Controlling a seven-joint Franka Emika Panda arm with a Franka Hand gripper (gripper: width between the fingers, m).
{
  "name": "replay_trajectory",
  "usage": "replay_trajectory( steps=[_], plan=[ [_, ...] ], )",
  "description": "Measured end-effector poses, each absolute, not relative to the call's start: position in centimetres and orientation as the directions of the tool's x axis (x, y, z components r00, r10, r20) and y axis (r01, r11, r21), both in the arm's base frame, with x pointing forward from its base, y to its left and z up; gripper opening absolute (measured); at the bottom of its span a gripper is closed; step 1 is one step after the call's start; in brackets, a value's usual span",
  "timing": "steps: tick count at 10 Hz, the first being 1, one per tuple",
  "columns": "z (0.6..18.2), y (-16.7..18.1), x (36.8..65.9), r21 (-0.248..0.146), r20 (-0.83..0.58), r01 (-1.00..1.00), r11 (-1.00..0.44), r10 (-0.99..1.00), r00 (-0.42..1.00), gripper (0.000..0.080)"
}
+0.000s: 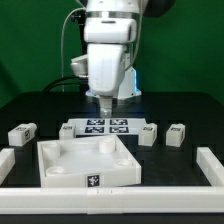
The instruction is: Assemble one leg
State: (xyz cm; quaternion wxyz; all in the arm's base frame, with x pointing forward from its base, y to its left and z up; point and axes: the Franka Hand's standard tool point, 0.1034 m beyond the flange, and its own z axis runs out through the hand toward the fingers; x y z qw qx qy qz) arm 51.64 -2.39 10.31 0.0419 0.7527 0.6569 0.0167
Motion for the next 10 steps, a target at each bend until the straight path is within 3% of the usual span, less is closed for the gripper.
replay_trajectory(
  steps=[4, 8, 10],
  plan=[
    [10.2, -1.6, 51.6, 0.087, -0.036, 0.989, -0.122, 0.991, 0.126, 0.0650],
    [7.5, -3.7, 49.8, 0.051, -0.086, 0.978, 0.204, 0.976, -0.199, 0.0650],
    [6.3, -4.0, 49.3, 0.034, -0.095, 0.969, 0.245, 0.966, -0.241, 0.0650]
  ],
)
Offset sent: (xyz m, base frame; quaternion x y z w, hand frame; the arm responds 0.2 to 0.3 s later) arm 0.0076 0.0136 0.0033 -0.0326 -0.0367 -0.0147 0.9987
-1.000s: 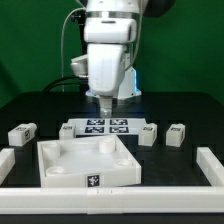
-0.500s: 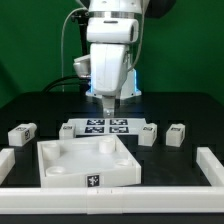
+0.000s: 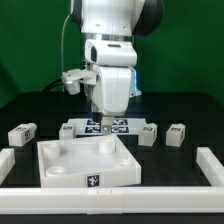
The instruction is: Assemble one leg
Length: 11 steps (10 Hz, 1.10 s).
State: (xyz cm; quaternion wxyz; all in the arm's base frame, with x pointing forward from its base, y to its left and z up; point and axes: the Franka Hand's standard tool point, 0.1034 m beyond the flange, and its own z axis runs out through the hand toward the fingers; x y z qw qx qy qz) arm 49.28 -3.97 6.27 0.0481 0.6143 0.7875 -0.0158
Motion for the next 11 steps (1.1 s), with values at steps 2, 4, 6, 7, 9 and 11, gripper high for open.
replay_trajectory(
  steps=[2, 4, 6, 7, 9, 11],
  plan=[
    [6.2, -4.0, 49.3, 0.033, -0.095, 0.970, 0.242, 0.967, -0.238, 0.0650],
    [6.2, -4.1, 49.2, 0.030, -0.094, 0.971, 0.238, 0.968, -0.234, 0.0650],
    [4.2, -6.3, 47.5, -0.012, -0.079, 0.967, 0.255, 0.964, -0.255, 0.0650],
    [3.1, -7.0, 46.8, -0.025, -0.069, 0.970, 0.240, 0.968, -0.241, 0.0650],
    [1.7, -7.3, 45.7, -0.051, -0.054, 0.972, 0.229, 0.971, -0.232, 0.0650],
    [1.2, -7.0, 45.5, -0.060, -0.049, 0.971, 0.230, 0.971, -0.233, 0.0650]
  ],
)
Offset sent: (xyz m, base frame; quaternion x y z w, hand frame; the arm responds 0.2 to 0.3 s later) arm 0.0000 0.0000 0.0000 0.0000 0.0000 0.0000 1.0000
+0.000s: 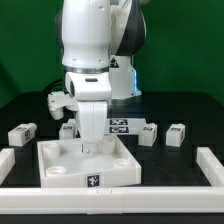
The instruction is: Assemble one leg
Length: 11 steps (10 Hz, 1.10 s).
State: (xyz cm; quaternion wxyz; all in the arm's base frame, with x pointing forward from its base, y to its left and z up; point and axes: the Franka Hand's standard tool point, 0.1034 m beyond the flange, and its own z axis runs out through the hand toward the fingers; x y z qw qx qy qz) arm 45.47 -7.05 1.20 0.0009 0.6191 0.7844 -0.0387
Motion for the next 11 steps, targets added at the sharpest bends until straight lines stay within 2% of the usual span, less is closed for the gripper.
replay_trajectory(
  steps=[3, 5, 6, 7, 8, 11],
  plan=[
    [1.15, -6.94, 45.63, -0.060, -0.049, 0.970, 0.234, 0.970, -0.237, 0.0637],
    [1.13, -6.94, 45.63, -0.060, -0.049, 0.971, 0.233, 0.970, -0.236, 0.0284],
    [1.11, -6.95, 45.61, -0.061, -0.048, 0.971, 0.233, 0.970, -0.236, 0.0147],
    [1.12, -6.96, 45.62, -0.060, -0.049, 0.971, 0.233, 0.971, -0.236, 0.0147],
    [1.19, -6.97, 45.73, -0.056, -0.049, 0.971, 0.233, 0.971, -0.235, 0.0059],
    [1.19, -6.97, 45.73, -0.055, -0.049, 0.971, 0.233, 0.971, -0.235, 0.0059]
  ],
)
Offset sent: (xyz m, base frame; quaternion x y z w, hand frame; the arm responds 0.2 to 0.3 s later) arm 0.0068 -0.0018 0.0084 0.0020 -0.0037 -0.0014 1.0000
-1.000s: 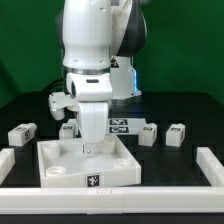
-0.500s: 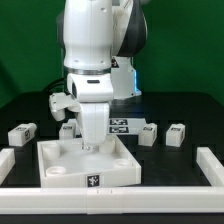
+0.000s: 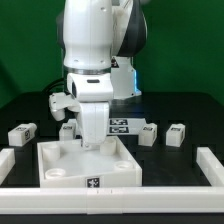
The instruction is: Assemble one leg
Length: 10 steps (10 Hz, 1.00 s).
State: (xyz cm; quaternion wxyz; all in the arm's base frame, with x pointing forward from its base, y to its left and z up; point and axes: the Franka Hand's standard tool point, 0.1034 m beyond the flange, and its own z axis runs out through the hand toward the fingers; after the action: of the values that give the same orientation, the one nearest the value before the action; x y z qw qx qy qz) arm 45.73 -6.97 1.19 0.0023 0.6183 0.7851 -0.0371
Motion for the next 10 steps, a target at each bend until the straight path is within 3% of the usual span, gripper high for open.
replay_trajectory(
  steps=[3, 5, 7, 10],
  plan=[
    [1.3, -6.8, 45.9, -0.043, -0.051, 0.979, 0.199, 0.978, -0.202, 0.0059],
    [1.1, -5.7, 45.8, -0.016, -0.049, 0.998, 0.056, 0.997, -0.056, 0.0059],
    [1.1, -3.9, 46.1, 0.042, -0.029, 0.997, -0.062, 0.998, 0.063, 0.0060],
    [1.1, -3.6, 46.1, 0.051, -0.025, 0.996, -0.075, 0.997, 0.076, 0.0060]
  ],
)
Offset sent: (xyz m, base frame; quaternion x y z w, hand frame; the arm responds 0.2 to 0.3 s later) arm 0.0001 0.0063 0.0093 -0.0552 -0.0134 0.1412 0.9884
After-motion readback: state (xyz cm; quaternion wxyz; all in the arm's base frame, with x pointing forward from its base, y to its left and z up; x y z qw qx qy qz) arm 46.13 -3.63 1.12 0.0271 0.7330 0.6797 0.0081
